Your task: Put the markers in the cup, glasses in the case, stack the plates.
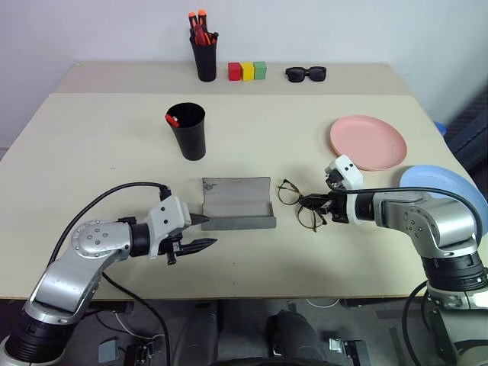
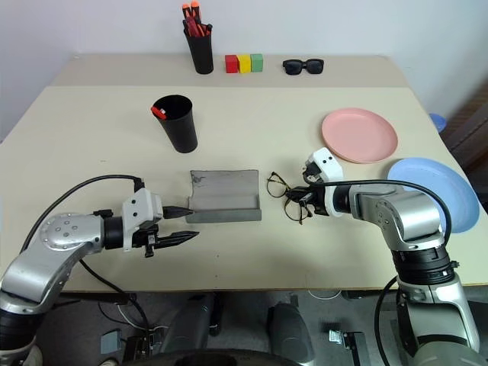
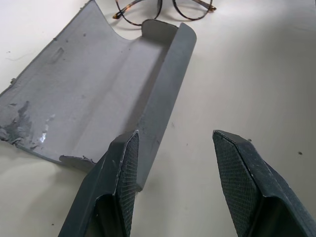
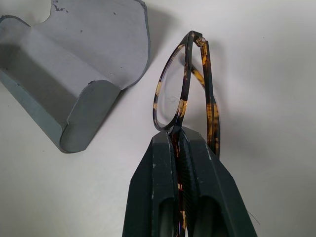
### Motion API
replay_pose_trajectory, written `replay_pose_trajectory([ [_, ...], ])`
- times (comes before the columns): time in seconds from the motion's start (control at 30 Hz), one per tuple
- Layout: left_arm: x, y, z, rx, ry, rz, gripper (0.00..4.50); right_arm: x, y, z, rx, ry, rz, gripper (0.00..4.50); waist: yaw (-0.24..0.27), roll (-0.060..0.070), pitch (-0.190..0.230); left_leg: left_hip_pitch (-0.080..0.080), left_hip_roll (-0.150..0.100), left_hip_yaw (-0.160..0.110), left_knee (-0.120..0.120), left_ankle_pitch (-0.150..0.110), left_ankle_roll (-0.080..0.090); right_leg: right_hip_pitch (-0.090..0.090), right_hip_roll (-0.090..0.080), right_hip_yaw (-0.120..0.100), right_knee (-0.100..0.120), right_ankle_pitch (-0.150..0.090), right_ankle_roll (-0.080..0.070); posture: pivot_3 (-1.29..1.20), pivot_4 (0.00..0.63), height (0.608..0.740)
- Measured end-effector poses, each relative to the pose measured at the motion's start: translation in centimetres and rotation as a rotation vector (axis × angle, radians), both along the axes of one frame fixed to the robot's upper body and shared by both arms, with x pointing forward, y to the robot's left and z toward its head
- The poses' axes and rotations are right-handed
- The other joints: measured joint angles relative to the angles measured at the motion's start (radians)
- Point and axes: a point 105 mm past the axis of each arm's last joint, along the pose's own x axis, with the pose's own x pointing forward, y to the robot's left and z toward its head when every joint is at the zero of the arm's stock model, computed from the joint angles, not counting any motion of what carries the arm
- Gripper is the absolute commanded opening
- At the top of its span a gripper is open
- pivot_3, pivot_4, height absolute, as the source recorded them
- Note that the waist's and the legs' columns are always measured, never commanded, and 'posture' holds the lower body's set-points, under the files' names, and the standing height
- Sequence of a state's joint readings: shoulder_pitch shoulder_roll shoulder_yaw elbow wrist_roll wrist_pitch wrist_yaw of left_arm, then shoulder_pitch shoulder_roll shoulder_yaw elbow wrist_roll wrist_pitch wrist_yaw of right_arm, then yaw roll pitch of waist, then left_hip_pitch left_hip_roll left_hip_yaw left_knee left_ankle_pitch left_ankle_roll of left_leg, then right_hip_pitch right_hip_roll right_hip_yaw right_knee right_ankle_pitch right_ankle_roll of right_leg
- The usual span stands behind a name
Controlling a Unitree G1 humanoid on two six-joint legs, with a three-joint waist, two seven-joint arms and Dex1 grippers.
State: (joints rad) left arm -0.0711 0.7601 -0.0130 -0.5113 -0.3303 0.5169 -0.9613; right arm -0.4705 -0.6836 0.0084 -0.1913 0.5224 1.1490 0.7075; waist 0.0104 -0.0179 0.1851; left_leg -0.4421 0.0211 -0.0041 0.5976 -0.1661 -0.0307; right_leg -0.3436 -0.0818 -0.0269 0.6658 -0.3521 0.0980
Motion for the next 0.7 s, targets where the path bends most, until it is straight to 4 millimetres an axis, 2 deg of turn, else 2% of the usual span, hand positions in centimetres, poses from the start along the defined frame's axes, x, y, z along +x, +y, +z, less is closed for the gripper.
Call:
replay_pose_trajectory([
  [0.1, 0.2, 0.5, 0.1, -0.028, -0.004, 0.048, 2.42, 0.0, 0.1, 0.3, -0.041, -0.028, 0.02, 0.01, 0.0, 0.0, 0.0, -0.001, 0.0, 0.0, 0.0, 0.0, 0.0, -0.001, 0.0, 0.001, 0.0, 0.0, 0.0, 0.0, 0.15, 0.74],
  [0.23, 0.6, 1.8, 0.7, -0.089, -0.03, 0.141, 2.42, -0.1, 0.5, 1.7, -0.12, -0.127, 0.088, 0.01, 0.0, 0.002, 0.001, -0.001, 0.0, 0.001, 0.0, 0.0, 0.0, -0.002, 0.0, 0.001, 0.0, 0.0, 0.0, 0.0, 0.15, 0.74],
  [0.37, 1.0, 6.0, 0.0, -0.13, -0.048, 0.339, 2.42, -1.2, 4.1, 6.7, -0.155, -0.37, 0.337, 0.01, -0.021, 0.004, 0.003, -0.002, 0.003, 0.003, -0.002, 0.0, 0.0, -0.006, 0.002, 0.003, 0.0, 0.001, -0.001, 0.0, 0.15, 0.74],
  [0.43, 0.5, 7.2, -0.7, -0.122, -0.046, 0.378, 2.42, -1.6, 6.0, 8.2, -0.168, -0.452, 0.459, 0.01, -0.027, 0.004, 0.003, -0.002, 0.004, 0.004, -0.002, 0.0, 0.0, -0.006, 0.002, 0.003, 0.0, 0.001, -0.001, 0.0, 0.15, 0.74],
  [0.57, -0.2, 8.3, -2.1, -0.099, -0.021, 0.414, 2.42, -1.8, 10.1, 8.4, -0.137, -0.487, 0.658, 0.01, -0.028, 0.004, 0.003, -0.002, 0.004, 0.005, -0.001, 0.0, 0.0, -0.008, 0.002, 0.003, 0.0, 0.002, -0.003, 0.0, 0.15, 0.74],
  [0.7, -0.2, 8.5, -1.8, -0.099, -0.041, 0.421, 2.42, -1.8, 13.5, 7.3, -0.117, -0.448, 0.82, 0.01, -0.021, 0.004, 0.002, -0.002, 0.004, 0.005, -0.001, 0.0, 0.0, -0.01, 0.0, 0.003, 0.0, 0.002, -0.003, 0.0, 0.15, 0.74],
])
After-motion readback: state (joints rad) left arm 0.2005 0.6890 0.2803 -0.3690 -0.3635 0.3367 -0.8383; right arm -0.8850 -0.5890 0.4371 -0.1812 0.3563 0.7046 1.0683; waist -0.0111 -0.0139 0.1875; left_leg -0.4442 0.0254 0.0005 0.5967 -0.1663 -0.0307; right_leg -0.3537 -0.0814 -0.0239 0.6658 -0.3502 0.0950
